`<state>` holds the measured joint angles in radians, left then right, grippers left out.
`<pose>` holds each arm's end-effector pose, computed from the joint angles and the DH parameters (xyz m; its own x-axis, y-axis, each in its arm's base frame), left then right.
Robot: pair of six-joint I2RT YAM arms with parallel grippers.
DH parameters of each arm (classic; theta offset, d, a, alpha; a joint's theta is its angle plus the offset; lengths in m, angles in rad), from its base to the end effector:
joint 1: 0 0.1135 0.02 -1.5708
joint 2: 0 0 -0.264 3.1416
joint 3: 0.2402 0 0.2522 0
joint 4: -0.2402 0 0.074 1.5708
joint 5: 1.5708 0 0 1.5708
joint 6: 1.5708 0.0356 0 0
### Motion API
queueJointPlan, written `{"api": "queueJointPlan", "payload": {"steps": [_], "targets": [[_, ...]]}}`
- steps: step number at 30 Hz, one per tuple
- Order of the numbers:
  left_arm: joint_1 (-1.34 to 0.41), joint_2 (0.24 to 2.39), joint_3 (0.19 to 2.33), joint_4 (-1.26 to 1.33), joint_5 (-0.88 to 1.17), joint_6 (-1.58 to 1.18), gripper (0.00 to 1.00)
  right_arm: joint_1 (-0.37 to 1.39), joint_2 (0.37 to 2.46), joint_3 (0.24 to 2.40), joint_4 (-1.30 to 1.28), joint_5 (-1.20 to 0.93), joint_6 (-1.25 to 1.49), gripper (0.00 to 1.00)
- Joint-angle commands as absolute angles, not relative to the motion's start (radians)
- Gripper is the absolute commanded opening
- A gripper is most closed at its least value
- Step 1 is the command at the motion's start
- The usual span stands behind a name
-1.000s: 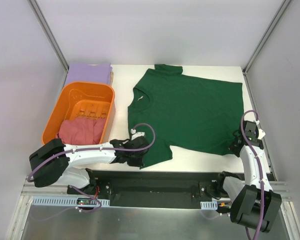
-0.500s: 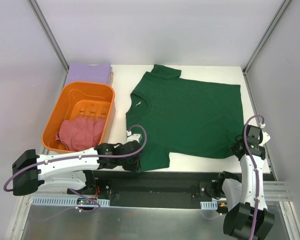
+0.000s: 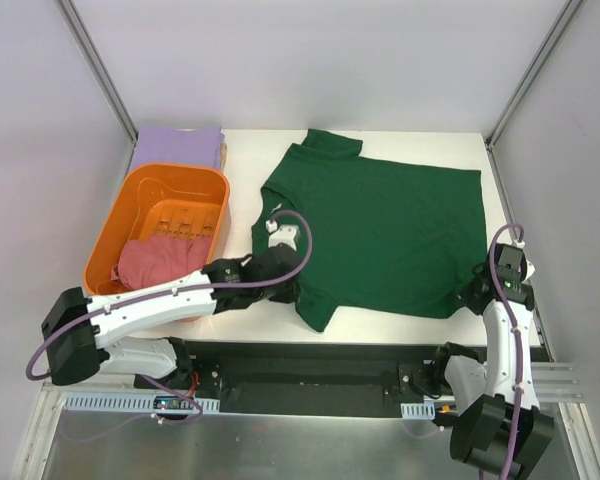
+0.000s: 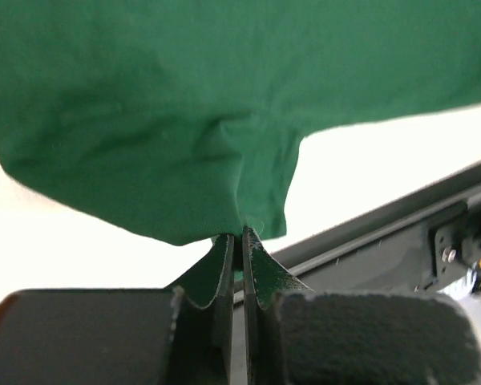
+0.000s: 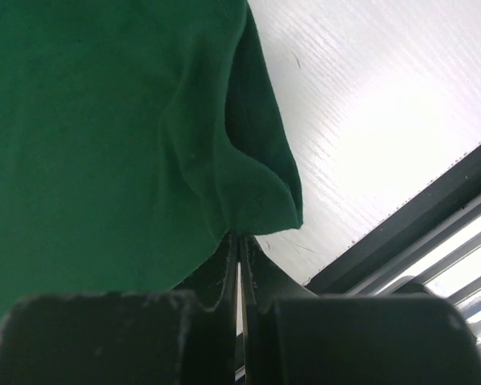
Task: Fold and stack the t-shirts
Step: Grap the side of the flattened tshirt closest away from the robot with both arms, then fold the flattened tshirt in 1/3 of the way
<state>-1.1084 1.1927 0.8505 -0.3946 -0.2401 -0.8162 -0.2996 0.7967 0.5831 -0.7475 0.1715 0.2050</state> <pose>0.1208 -0.2234 0.2602 -0.7814 -0.0186 -0.6237 0.3233 0.8429 -0.4301 0.1415 -0.0501 0.2196 -0.6887 0.4227 -0.5891 0.5356 0.8442 -0.0204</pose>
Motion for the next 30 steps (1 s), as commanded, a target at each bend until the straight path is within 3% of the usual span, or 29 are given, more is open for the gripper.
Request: {"api": "queueJointPlan", "payload": {"steps": [1, 30], "targets": [[-1.006, 1.271, 0.952, -0.295, -0.216, -0.669, 0.00, -0.307, 0.851, 0.675, -0.750, 0.132, 0.149, 0.01], [-0.660, 1.749, 1.540, -0.270, -0.140, -0.376, 0.00, -0.307, 1.376, 1.118, -0.699, 0.179, 0.115, 0.03]]}}
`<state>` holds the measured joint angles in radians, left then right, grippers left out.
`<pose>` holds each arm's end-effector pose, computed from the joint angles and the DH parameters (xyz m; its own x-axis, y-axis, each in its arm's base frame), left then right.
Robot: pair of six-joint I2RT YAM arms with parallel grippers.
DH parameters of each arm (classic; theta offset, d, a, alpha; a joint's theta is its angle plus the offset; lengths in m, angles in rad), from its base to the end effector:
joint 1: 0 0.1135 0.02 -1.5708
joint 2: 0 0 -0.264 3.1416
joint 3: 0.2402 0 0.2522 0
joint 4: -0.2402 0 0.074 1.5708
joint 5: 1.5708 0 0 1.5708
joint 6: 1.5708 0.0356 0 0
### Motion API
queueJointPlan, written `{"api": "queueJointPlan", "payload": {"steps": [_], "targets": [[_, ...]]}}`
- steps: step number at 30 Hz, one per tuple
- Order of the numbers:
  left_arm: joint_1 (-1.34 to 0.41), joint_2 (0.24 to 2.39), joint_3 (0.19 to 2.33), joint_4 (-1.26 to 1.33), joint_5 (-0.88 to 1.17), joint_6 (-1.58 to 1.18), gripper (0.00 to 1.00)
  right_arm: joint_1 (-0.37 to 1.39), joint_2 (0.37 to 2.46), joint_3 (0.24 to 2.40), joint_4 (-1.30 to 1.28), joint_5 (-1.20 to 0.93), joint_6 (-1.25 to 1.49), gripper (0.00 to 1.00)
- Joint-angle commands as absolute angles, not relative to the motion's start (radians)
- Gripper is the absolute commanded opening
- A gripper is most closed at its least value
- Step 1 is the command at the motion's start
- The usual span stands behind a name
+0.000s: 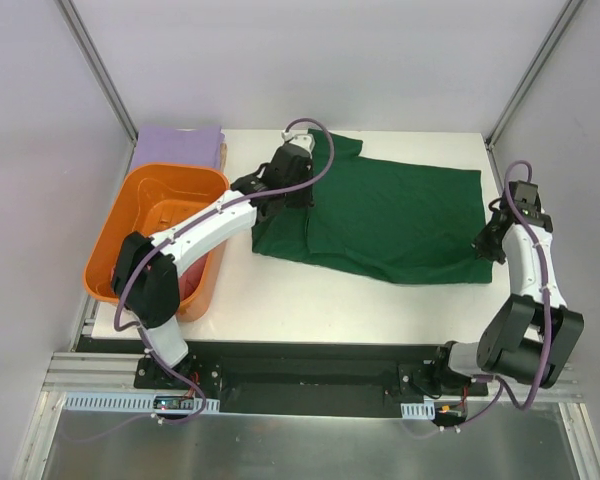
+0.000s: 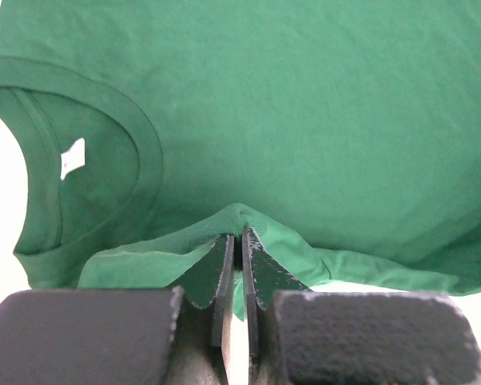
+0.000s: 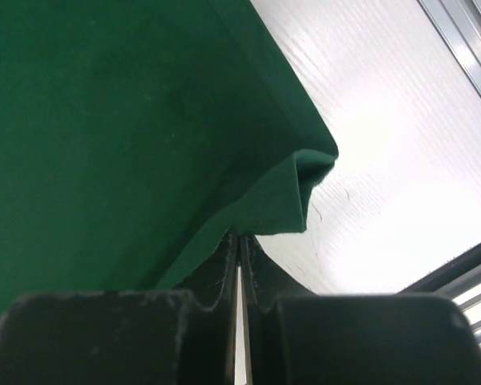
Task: Fold and stack the t-shirts
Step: Fold the flattened tshirt in 1/3 of the way
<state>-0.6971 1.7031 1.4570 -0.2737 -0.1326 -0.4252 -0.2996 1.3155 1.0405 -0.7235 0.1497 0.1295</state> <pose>0.3111 -0.2544 0.3194 -0.5731 -0.0534 -0.8177 0.3425 0.8909 -0.2982 0.2512 -0.0831 0.2684 -0.7488 0.3650 -0.5532 0.4697 0.8812 -0.0544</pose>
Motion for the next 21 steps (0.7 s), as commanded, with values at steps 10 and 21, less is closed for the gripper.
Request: {"api": "queueJointPlan", "payload": {"steps": [10, 21], "targets": [[-0.603, 1.902, 1.680, -0.281, -0.150, -0.353, 0.00, -0.307, 1.580, 1.239, -0.657, 0.216, 0.155, 0.05], [-0.555, 2.100, 1.908, -0.343, -0.222, -0.353, 0.15, -0.307, 1.712, 1.370, -0.617, 0.317, 0.140, 0.33]]}}
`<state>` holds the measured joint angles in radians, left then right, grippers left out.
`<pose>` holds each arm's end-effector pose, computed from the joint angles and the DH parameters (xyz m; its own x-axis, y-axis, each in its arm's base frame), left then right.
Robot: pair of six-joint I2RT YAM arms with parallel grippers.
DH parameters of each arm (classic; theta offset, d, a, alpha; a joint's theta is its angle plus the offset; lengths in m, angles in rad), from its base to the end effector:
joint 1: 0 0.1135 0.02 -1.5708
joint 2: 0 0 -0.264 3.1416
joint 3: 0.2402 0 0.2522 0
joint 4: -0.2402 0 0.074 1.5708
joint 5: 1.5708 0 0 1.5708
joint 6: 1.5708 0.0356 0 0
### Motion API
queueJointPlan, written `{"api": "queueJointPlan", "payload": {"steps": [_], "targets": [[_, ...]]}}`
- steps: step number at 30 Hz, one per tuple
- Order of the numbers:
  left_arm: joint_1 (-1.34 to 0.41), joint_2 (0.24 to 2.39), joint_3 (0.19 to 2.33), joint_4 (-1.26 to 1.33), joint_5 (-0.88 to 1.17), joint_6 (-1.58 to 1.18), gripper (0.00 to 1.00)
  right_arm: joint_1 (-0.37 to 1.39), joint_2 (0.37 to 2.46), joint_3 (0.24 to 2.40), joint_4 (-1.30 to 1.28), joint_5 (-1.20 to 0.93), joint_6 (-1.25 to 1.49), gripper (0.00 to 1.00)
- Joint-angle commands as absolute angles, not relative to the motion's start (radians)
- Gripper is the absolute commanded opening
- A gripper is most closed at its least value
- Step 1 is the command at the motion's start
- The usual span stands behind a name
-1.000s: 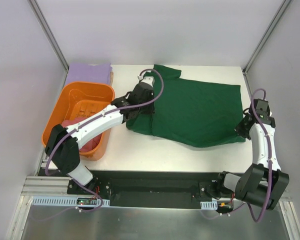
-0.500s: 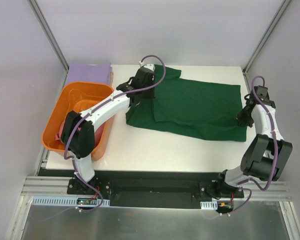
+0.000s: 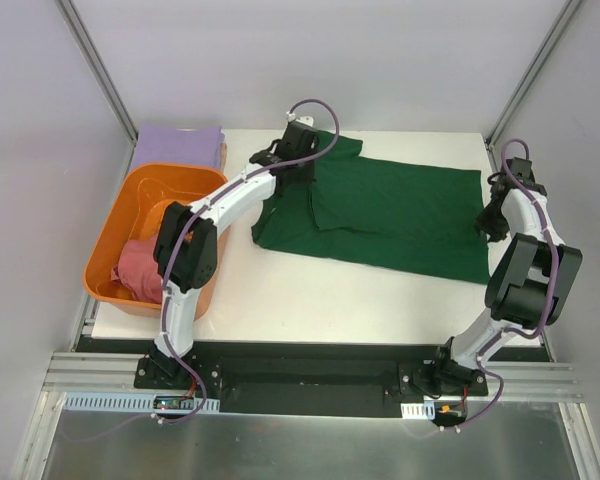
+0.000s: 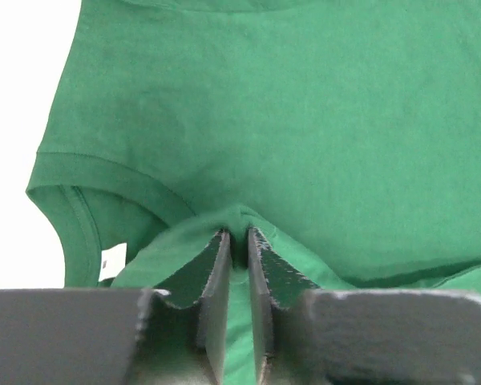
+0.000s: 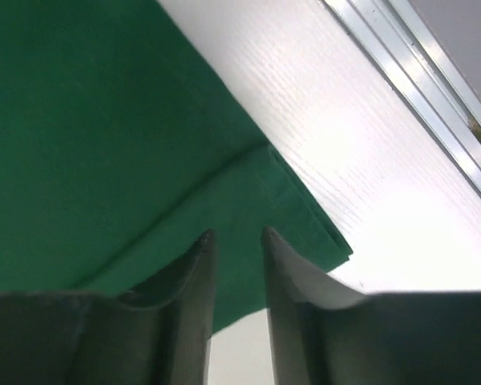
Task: Fold and stack the t-shirts
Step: Fold the flattened tshirt in 1/3 of the way
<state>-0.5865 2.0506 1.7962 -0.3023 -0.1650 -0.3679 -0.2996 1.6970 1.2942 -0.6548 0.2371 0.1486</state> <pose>0.4086 -0.2645 0.2865 -0.5652 -0.0504 -0.8234 0.2428 0.9438 -0.2244 0.3371 -0.1129 0.2400 -0.7644 0.3868 -0.5159 0.5159 0.8468 -0.1297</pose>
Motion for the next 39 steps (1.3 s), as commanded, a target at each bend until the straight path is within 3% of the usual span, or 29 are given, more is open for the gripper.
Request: {"api": "queueJointPlan", "payload": {"steps": [1, 2, 3, 4, 5, 8, 13, 17, 25, 39], "targets": [[-0.551, 2.106, 1.928, -0.356, -0.219, -0.348, 0.41, -0.307, 1.715, 1.393, -0.636, 0.333, 0.138, 0.45], [-0.551, 2.109, 1.939, -0.363, -0.219, -0.350, 0.68, -0.307, 1.713, 1.414, -0.665, 0.344, 0.138, 0.52], [-0.551, 2.100, 1.939, -0.365, -0.209, -0.347, 0.86, -0.305, 1.704, 1.430, -0.681, 0.345, 0.132, 0.55], [-0.551, 2.086, 1.933, -0.365, -0.186, -0.345, 0.99, -0.304, 1.683, 1.428, -0.686, 0.344, 0.124, 0.59], [-0.551, 2.071, 1.924, -0.365, -0.160, -0.344, 0.99, -0.302, 1.658, 1.421, -0.684, 0.339, 0.117, 0.64], [-0.551, 2.016, 1.866, -0.365, -0.091, -0.360, 0.99, -0.291, 1.574, 1.361, -0.681, 0.260, 0.084, 0.97], [-0.552, 1.913, 1.692, -0.353, 0.089, -0.442, 0.99, -0.195, 1.477, 1.168, -0.582, 0.011, 0.046, 0.96], [-0.554, 1.865, 1.508, -0.267, 0.118, -0.498, 0.99, -0.075, 1.543, 1.100, -0.503, -0.142, 0.051, 0.96], [-0.551, 1.908, 1.350, -0.152, 0.083, -0.526, 0.99, -0.018, 1.718, 1.098, -0.502, -0.072, 0.072, 0.96], [-0.586, 1.668, 0.881, -0.074, 0.115, -0.624, 0.99, -0.149, 1.511, 0.825, -0.485, -0.210, 0.041, 0.96]]}}
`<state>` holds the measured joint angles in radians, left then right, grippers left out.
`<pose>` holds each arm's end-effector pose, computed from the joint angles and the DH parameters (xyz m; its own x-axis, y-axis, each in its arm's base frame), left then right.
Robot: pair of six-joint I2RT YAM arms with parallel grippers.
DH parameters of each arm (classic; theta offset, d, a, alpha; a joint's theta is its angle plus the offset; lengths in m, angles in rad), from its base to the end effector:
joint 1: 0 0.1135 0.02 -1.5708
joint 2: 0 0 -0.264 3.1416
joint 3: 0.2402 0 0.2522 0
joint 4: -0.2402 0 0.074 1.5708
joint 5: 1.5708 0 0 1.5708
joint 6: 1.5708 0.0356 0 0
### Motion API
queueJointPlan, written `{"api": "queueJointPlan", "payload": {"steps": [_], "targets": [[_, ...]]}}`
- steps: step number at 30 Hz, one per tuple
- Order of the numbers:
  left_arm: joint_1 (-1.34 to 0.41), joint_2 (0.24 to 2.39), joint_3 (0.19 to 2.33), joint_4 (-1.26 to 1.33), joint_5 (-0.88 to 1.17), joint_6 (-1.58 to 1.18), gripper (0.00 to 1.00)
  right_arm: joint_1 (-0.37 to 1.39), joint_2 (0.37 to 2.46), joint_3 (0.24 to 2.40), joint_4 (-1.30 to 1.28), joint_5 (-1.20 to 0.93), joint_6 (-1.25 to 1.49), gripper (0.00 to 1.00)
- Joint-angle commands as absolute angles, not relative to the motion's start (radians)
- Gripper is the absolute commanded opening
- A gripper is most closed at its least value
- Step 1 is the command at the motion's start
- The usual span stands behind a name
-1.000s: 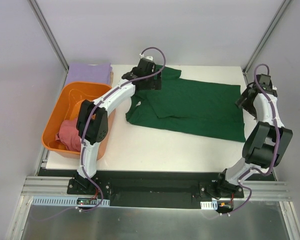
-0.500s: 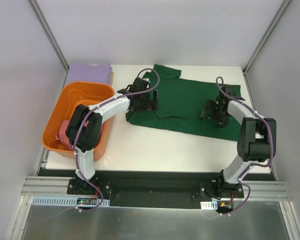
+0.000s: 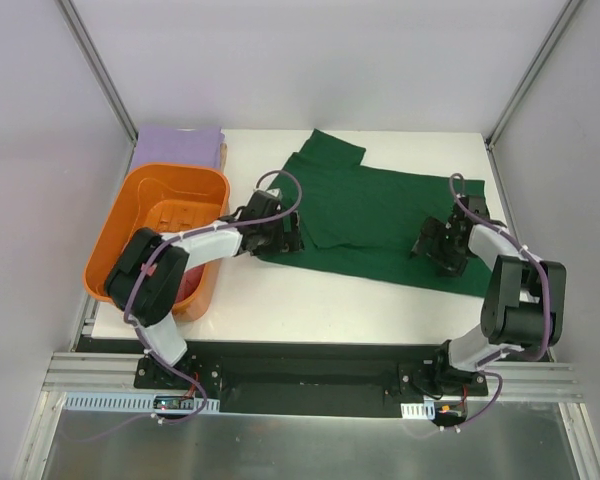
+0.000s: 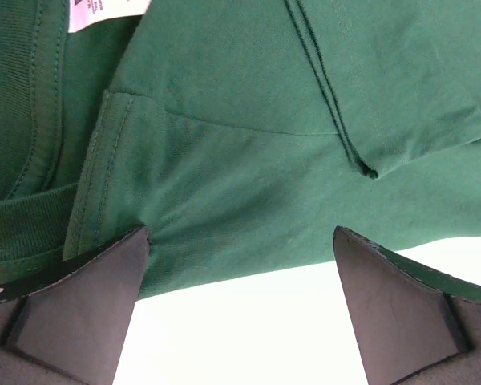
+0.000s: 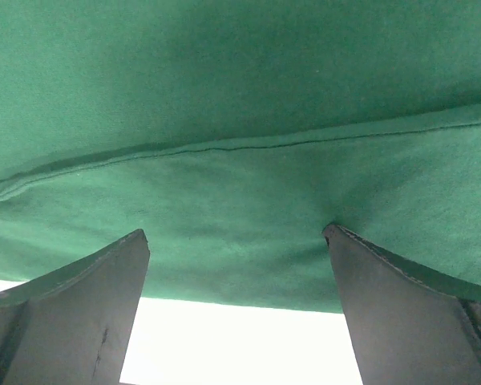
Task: Fold and stack the t-shirts
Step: Fold the flattened tshirt in 1/3 of the way
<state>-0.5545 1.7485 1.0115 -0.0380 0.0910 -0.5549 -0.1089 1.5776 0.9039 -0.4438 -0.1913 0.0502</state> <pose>0.3099 -0.1958 0.1766 -0.8109 -0.1149 -0.5737 0.1792 0.8847 -0.4304 0.2973 -0.0257 0.1736 -0.8914 0.1470 -0.4288 0.0688 0.9788 0.1927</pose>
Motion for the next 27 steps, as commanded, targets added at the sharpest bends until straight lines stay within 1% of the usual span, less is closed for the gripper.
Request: {"api": "queueJointPlan", "payload": {"steps": [1, 7, 13, 17, 22, 25, 27], "targets": [[-0.606, 1.642, 0.849, -0.074, 0.112, -0.636, 0.99, -0.161, 1.487, 0.793, -0.485, -0.206, 0.049, 0.96], [-0.759, 1.415, 0.652, -0.126, 0.014, -0.776, 0.99, -0.192, 1.359, 0.698, -0.499, -0.157, 0.058, 0.96], [-0.911, 1.275, 0.584, -0.209, -0.037, -0.893, 0.99, -0.192, 1.240, 0.651, -0.534, -0.121, 0.069, 0.96], [-0.974, 1.227, 0.613, -0.252, -0.066, -0.899, 0.99, -0.192, 1.123, 0.627, -0.549, -0.127, 0.051, 0.96], [-1.048, 1.221, 0.728, -0.285, -0.118, -0.812, 0.99, -0.187, 1.008, 0.585, -0.513, -0.198, 0.034, 0.96], [-1.072, 1.255, 0.799, -0.290, -0.173, -0.766, 0.99, -0.186, 0.962, 0.542, -0.451, -0.285, 0.046, 0.96], [-1.071, 1.302, 0.848, -0.290, -0.211, -0.736, 0.98, -0.186, 0.950, 0.526, -0.448, -0.301, 0.048, 0.96]]}}
